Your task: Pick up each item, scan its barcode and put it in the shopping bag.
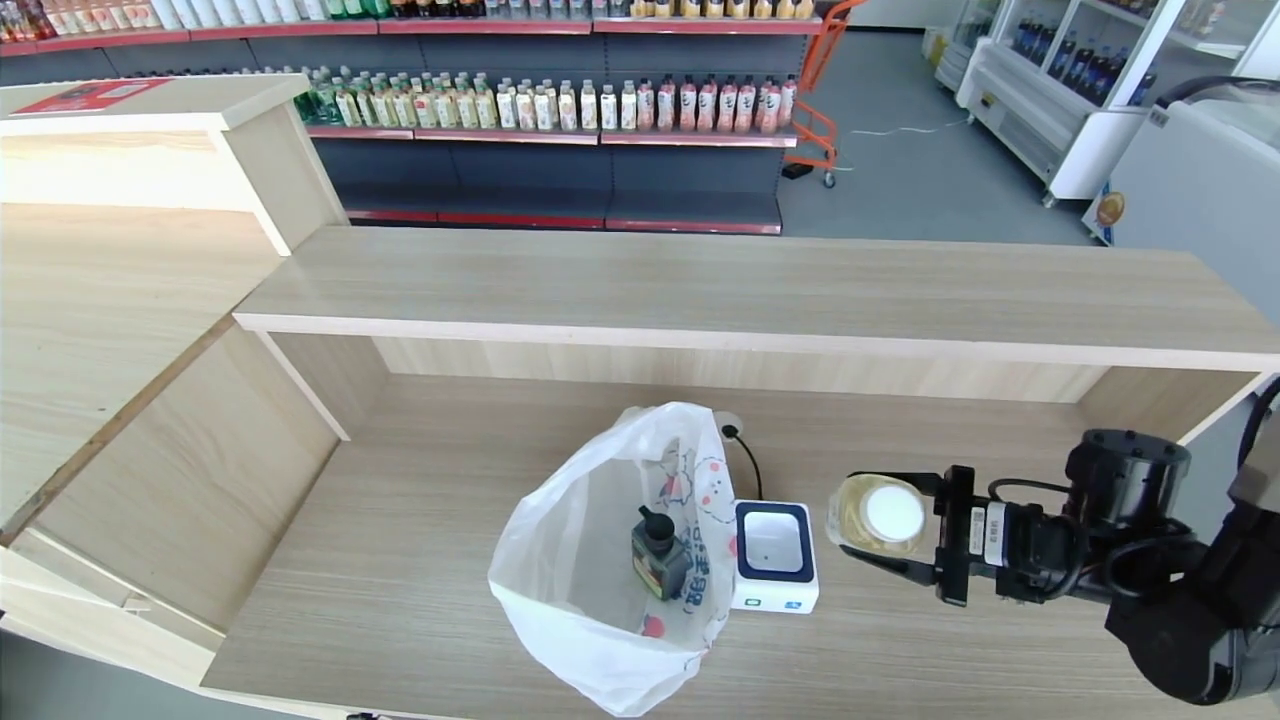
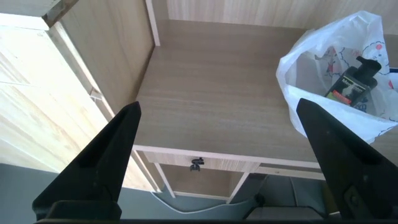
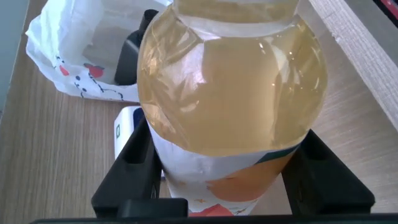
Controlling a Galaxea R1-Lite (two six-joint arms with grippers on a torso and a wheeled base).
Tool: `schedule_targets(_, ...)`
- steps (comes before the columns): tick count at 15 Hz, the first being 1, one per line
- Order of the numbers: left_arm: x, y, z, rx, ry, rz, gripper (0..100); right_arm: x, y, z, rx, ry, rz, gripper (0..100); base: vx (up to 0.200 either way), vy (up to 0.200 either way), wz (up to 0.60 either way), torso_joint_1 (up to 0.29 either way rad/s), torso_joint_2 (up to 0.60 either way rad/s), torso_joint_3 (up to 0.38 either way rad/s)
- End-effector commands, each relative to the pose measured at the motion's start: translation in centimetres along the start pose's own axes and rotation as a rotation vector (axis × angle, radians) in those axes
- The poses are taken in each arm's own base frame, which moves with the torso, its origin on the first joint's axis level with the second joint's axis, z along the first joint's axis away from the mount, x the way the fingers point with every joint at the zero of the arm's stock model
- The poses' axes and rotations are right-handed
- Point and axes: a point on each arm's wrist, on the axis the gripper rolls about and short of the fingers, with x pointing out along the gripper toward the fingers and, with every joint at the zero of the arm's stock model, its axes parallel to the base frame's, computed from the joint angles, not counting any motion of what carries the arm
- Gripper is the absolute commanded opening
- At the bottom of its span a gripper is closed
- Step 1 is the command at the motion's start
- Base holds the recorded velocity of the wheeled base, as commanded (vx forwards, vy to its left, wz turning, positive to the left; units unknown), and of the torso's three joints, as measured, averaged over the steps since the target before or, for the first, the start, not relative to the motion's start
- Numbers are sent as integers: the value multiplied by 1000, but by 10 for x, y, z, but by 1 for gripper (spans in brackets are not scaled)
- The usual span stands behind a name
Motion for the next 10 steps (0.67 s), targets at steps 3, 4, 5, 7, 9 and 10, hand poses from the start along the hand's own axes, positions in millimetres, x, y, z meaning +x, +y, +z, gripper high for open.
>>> schedule_targets(3,0,0,0,-1,0,1,100,28,5,-31,2,-44,44,0,0,0,0,0,0,0)
schedule_targets(4,0,0,0,-1,-2,1,100,32,4,-34,-4,-52,47,0,0,0,0,0,0,0)
schedule_targets(5,0,0,0,-1,0,1,100,36,4,-37,-8,-58,48,0,0,0,0,0,0,0)
schedule_targets(7,0,0,0,-1,-2,1,100,41,4,-44,-10,-77,60,0,0,0,0,0,0,0)
schedule_targets(9,0,0,0,-1,0,1,100,46,7,-49,-10,-91,72,0,0,0,0,0,0,0)
schedule_targets(10,0,0,0,-1,0,1,100,49,8,-53,-14,-98,73,0,0,0,0,0,0,0)
